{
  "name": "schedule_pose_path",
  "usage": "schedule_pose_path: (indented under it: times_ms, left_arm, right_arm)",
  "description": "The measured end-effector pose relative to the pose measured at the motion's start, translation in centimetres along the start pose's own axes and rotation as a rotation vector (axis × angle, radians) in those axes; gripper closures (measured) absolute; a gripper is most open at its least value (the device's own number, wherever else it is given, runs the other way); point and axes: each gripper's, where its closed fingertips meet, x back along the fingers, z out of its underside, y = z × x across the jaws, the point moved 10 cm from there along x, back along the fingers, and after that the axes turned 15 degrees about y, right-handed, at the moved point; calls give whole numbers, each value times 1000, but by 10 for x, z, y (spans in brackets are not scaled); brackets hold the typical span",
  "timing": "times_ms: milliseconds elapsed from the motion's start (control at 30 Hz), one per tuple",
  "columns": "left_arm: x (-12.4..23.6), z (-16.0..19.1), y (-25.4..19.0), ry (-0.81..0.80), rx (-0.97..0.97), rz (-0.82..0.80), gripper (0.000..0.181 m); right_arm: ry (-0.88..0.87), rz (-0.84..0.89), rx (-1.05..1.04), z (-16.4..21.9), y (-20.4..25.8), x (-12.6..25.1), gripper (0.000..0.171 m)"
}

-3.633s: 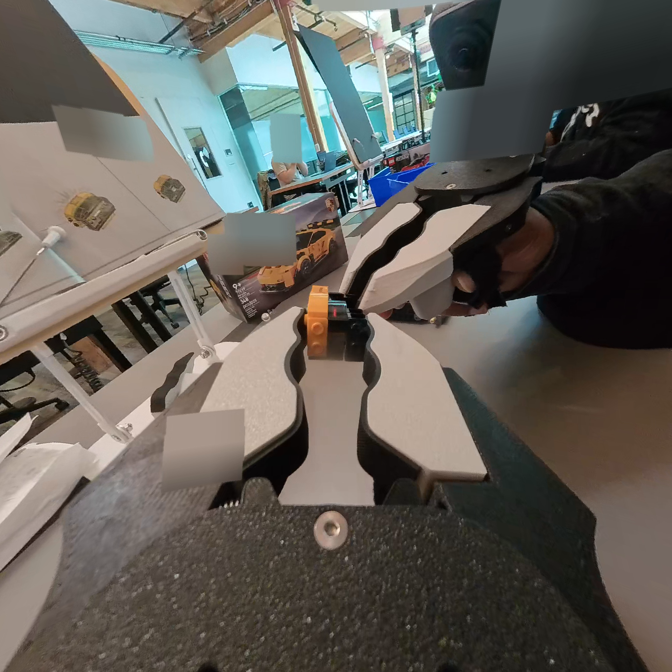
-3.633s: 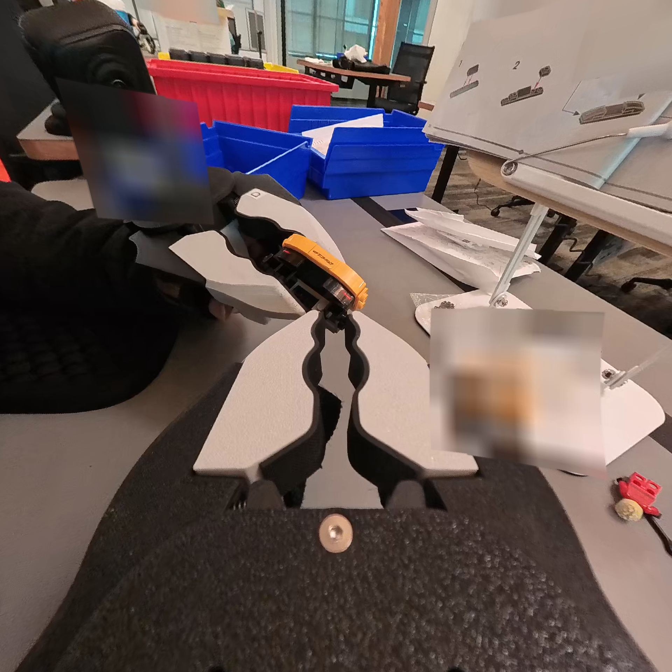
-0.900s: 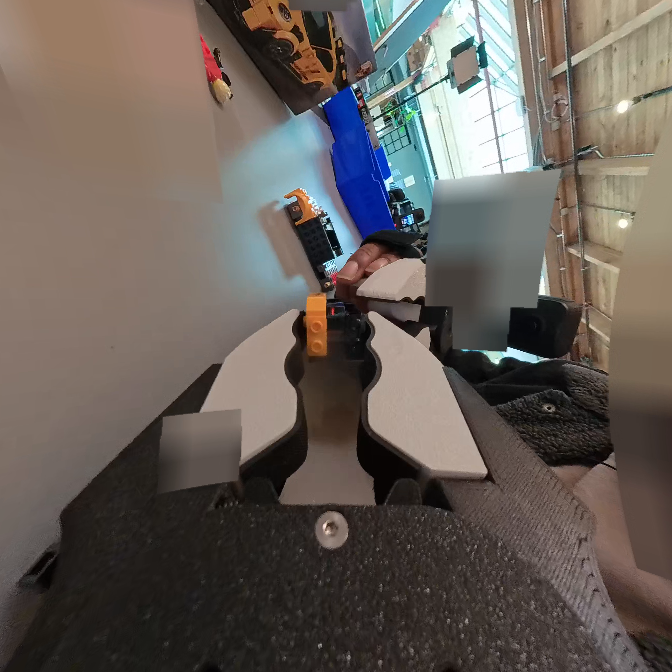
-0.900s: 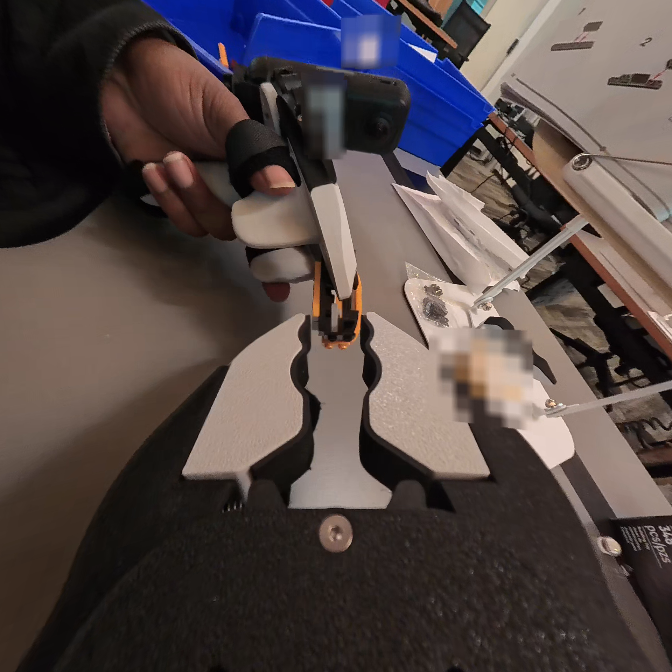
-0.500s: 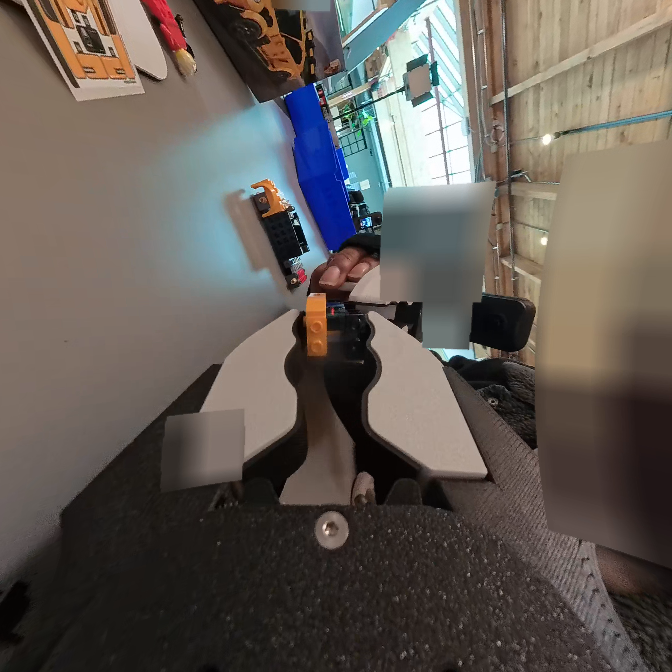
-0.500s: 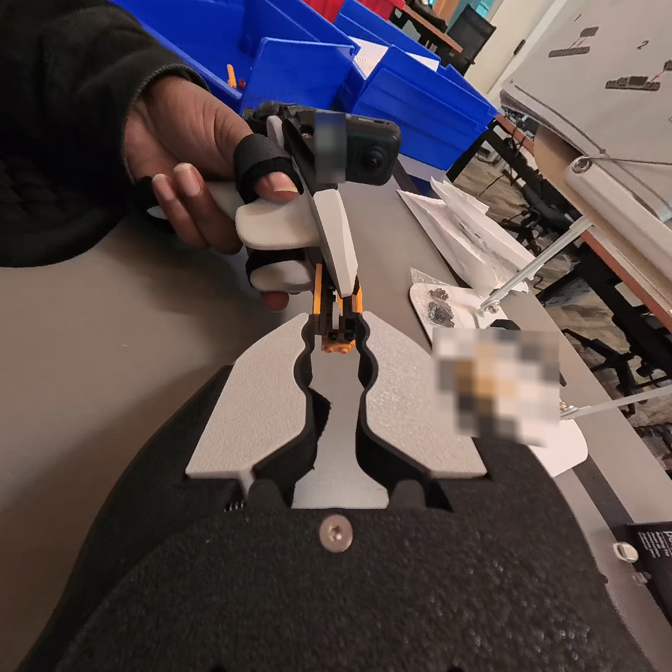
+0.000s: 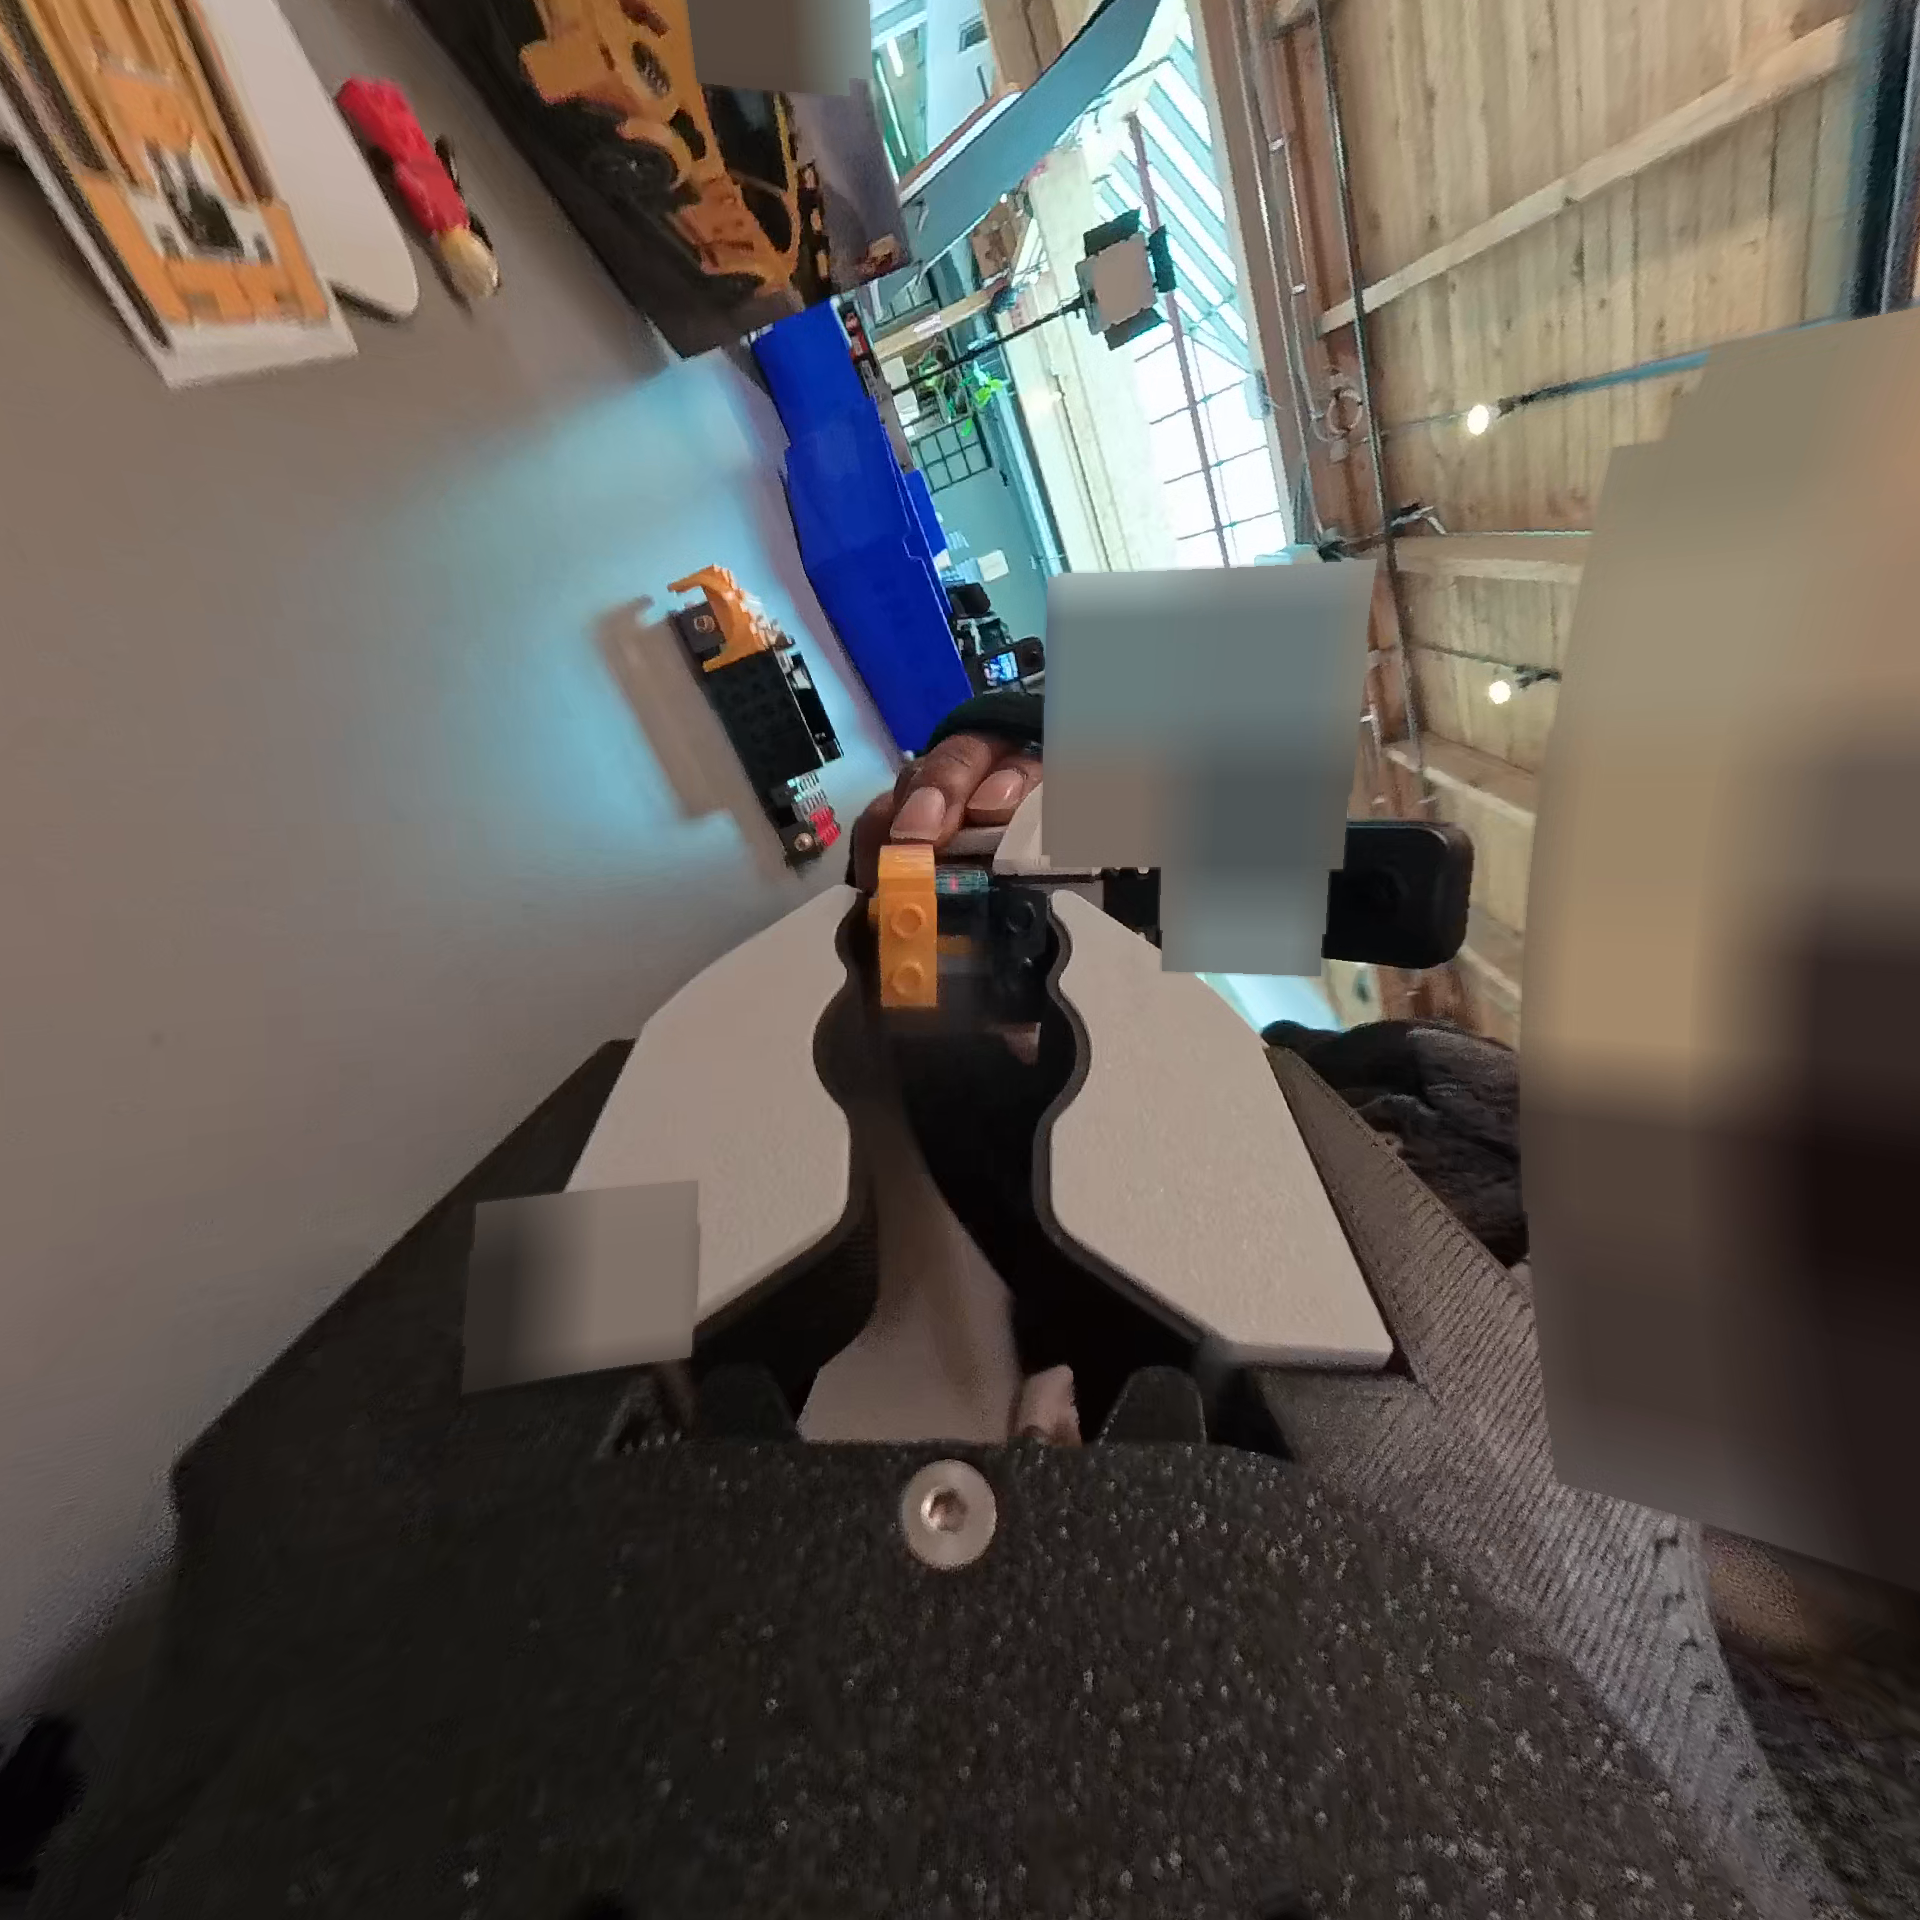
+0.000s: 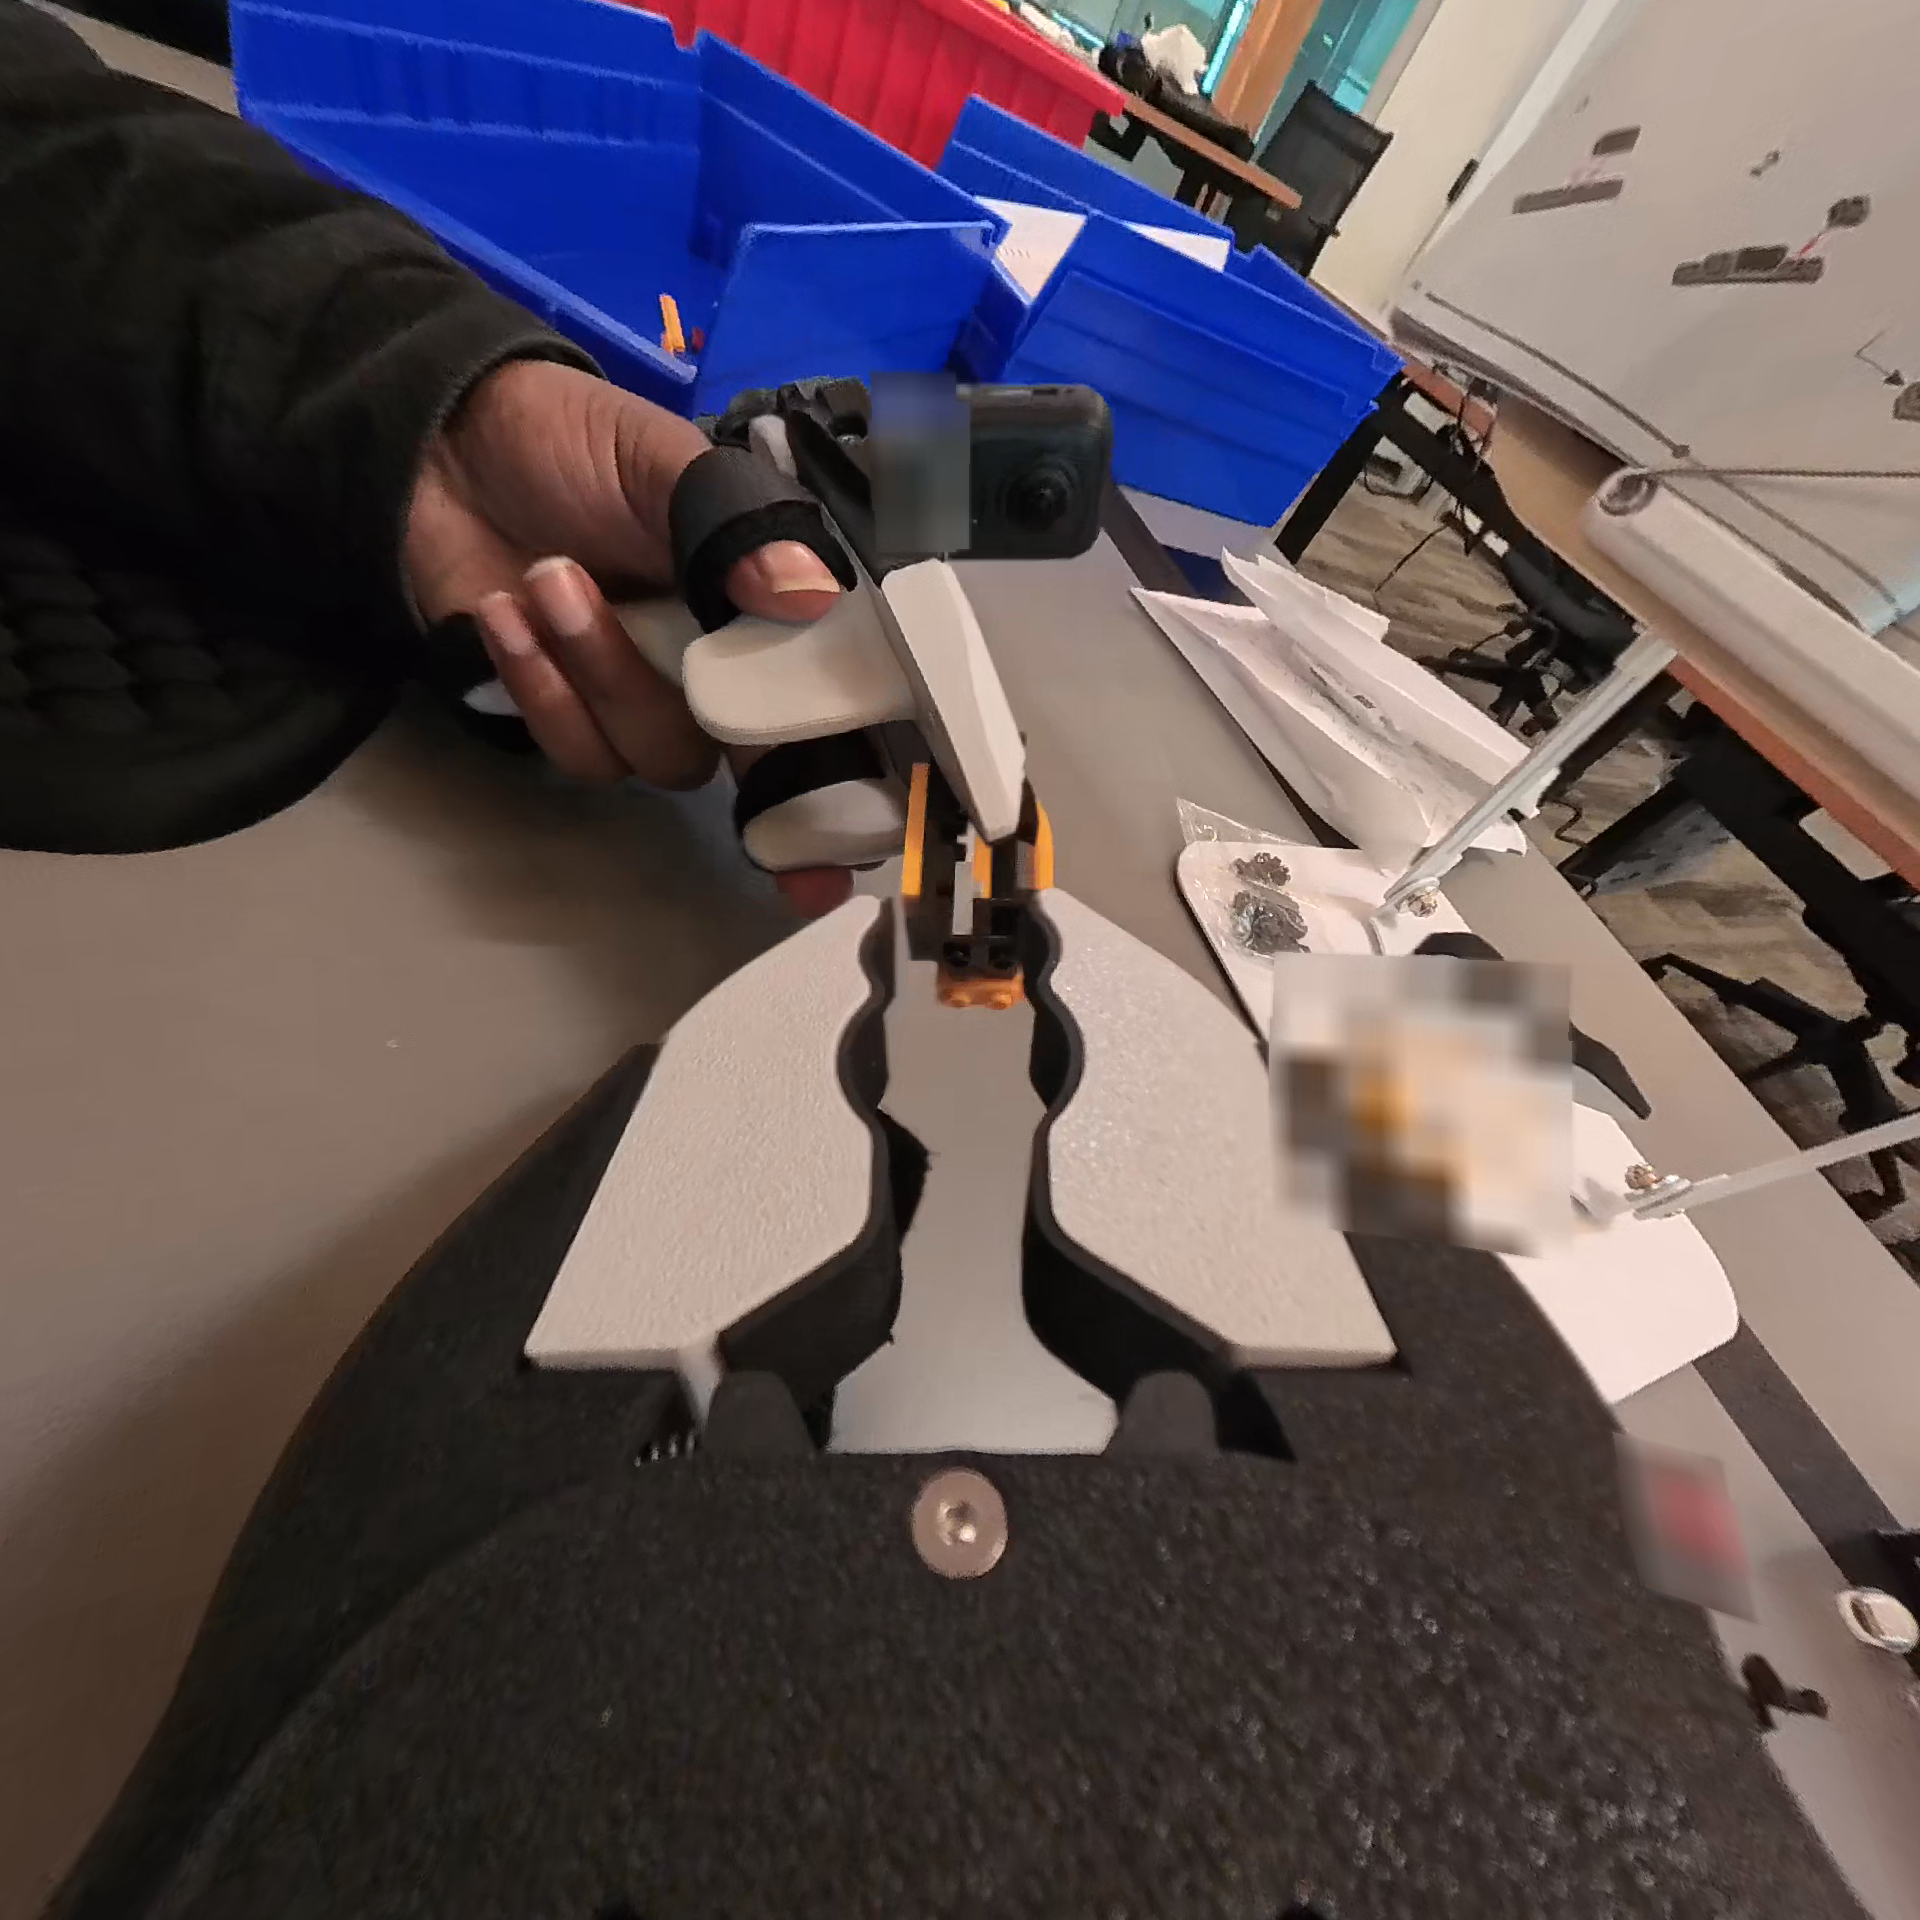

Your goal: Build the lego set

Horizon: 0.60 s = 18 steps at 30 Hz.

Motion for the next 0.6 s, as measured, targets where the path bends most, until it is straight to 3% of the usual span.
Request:
schedule_pose_path:
  times_ms: [33,133,267,433,600]
  left_arm:
    - [2,-1,-3,-13,-52,-20,153]
    - [13,-6,-14,-59,-268,-70,153]
    - [13,-2,-26,-29,-539,-122,153]
    - [2,9,-35,61,-743,-137,153]
    - [-5,19,-43,117,-895,-150,153]
  right_arm:
    - [0,6,4,0,0,0,140]
    - [17,-6,-62,7,-6,-2,130]
    - [-74,-175,-259,9,-15,0,125]
    - [-182,-507,-478,13,-19,-2,134]
    - [-220,-617,-410,9,-11,3,146]
